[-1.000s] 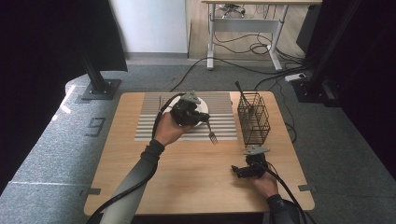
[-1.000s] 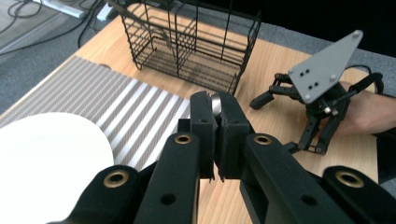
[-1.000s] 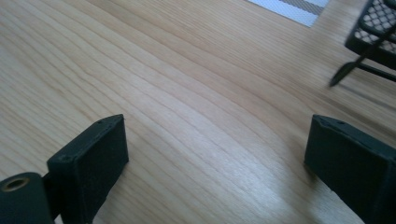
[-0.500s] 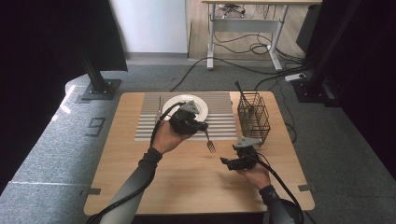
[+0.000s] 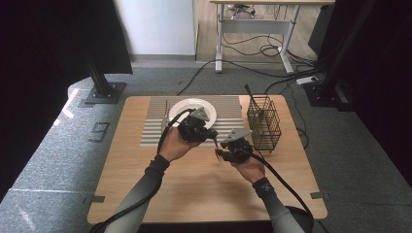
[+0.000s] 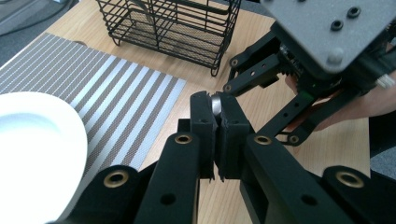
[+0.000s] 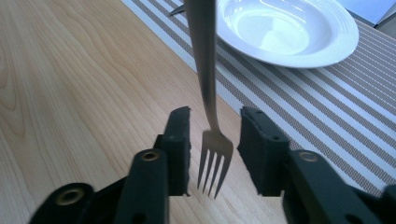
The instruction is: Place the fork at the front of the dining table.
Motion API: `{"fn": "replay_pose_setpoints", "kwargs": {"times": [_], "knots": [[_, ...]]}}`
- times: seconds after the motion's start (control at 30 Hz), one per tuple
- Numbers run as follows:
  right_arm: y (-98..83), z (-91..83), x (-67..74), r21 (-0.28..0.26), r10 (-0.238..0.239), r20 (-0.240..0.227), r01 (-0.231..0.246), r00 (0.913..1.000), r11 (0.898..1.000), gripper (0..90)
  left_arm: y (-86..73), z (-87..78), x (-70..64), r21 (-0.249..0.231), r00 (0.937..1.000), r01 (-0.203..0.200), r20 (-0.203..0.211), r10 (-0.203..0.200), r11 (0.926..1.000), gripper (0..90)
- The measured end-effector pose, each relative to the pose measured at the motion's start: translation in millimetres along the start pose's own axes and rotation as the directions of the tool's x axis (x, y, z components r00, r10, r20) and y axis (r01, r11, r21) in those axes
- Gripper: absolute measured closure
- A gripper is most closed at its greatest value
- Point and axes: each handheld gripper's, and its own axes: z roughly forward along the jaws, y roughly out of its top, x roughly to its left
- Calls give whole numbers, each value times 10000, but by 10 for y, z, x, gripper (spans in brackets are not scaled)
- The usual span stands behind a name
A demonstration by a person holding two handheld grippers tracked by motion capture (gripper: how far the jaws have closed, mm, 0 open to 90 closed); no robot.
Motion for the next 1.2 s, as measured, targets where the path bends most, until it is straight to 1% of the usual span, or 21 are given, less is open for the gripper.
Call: {"fn": "replay_pose_setpoints", "kwargs": {"times": [0.1,0.2,0.3,0.33,0.4,0.43,0.47,0.5,0.57,0.6,0.63,0.7,0.73,0.83,0.93,1.07,1.13,1.2], "knots": [[52,44,29,213,-70,172,66,9998,9998,711,7,14,-6,-42,10000,33,-6,-33,10000,867],[69,74,61,173,-132,249,128,9996,9998,811,21,21,-13,-128,10000,83,-10,-83,9999,868],[75,88,91,150,-215,312,210,9993,9997,830,33,33,-23,-237,9999,129,-90,-131,9996,867],[84,104,116,66,-184,363,182,9992,9998,834,39,41,-30,-251,9999,77,-140,-81,9997,867],[84,109,119,36,-133,369,132,9992,9999,835,37,57,-49,-394,9998,17,-221,-26,9992,866],[82,108,118,21,-79,429,78,9991,10000,836,29,54,-51,-444,9997,-93,-248,83,9990,862],[79,102,112,6,-2,440,2,9990,10000,837,16,50,-52,-606,9997,-123,-214,110,9981,856],[78,98,107,-58,73,443,-70,9990,10000,838,2,42,-51,-813,9997,-106,-206,90,9966,810],[80,88,82,-126,196,390,-192,9990,9997,839,-32,17,-54,-1107,9991,-79,-418,33,9938,701],[81,81,66,-172,227,384,-221,9990,9996,839,-53,4,-51,-1210,9992,-89,-396,41,9926,667],[83,75,54,-214,273,417,-264,9988,9994,839,-78,-7,-50,-1306,9993,-86,-380,37,9914,613],[85,62,23,-199,277,461,-269,9986,9994,839,-135,-25,-55,-1396,9992,-87,-404,31,9902,508],[84,60,15,-202,296,505,-286,9983,9994,839,-167,-31,-60,-1410,9989,-110,-463,45,9899,473],[73,52,-17,-110,340,555,-335,9979,9994,839,-271,-42,-70,-1487,9985,-10,-534,-71,9889,369],[67,44,-48,-56,402,624,-399,9972,9992,838,-388,-52,-86,-1609,9972,141,-698,-257,9869,283],[82,16,-94,-106,448,727,-441,9964,9990,839,-575,-49,-129,-1736,9955,440,-753,-578,9838,157],[91,1,-123,-125,554,741,-546,9957,9984,839,-684,-34,-150,-1748,9949,641,-653,-765,9825,140],[96,-10,-158,-146,660,789,-650,9947,9978,838,-815,-6,-166,-1629,9940,819,-580,-924,9832,129]]}}
